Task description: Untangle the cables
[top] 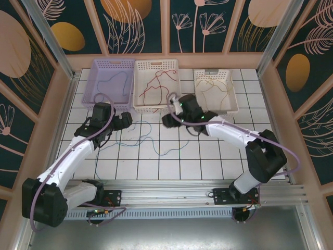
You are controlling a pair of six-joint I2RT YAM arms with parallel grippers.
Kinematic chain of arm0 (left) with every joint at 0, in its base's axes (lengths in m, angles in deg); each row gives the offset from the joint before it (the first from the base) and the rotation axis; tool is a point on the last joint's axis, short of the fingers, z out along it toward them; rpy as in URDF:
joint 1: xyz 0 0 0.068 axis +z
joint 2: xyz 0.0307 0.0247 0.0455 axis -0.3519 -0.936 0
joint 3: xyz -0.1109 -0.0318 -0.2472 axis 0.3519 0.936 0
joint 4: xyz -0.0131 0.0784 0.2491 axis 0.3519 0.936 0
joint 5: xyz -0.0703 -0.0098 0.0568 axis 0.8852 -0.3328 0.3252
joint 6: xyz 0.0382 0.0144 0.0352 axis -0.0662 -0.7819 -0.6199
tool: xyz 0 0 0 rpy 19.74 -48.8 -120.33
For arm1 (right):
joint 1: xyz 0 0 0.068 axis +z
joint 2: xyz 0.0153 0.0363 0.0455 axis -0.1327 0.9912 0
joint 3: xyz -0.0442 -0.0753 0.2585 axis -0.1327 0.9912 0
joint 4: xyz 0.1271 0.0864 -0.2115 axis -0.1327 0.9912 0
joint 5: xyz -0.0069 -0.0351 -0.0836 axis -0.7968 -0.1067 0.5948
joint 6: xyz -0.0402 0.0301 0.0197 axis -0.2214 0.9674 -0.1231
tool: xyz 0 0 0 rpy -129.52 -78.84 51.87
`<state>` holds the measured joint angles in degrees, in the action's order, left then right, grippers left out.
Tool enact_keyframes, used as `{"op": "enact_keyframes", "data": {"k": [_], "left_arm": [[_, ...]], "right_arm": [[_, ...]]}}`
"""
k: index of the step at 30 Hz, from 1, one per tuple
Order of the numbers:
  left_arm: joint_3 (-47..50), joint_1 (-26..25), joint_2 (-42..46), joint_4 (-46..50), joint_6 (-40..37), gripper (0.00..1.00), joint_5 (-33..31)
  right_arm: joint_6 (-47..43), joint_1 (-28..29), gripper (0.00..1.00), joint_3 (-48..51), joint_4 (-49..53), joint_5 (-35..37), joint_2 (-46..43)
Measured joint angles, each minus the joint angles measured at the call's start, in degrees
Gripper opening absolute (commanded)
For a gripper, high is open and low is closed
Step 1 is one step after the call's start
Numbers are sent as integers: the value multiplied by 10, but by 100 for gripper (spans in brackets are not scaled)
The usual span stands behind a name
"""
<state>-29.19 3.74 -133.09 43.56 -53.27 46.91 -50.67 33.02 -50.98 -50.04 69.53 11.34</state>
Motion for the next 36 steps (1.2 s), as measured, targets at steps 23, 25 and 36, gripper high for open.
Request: {"op": "enact_keyframes", "data": {"k": [23, 25, 36], "left_arm": [[27, 0, 139, 2, 2, 98, -68], [28, 0, 139, 2, 1, 99, -72], [28, 0, 139, 2, -2, 98, -76]], "right_arm": [[-25, 130, 59, 1, -146, -48, 204], [-28, 134, 55, -1, -146, -32, 205], [-40, 135, 0, -9, -163, 32, 223]]}}
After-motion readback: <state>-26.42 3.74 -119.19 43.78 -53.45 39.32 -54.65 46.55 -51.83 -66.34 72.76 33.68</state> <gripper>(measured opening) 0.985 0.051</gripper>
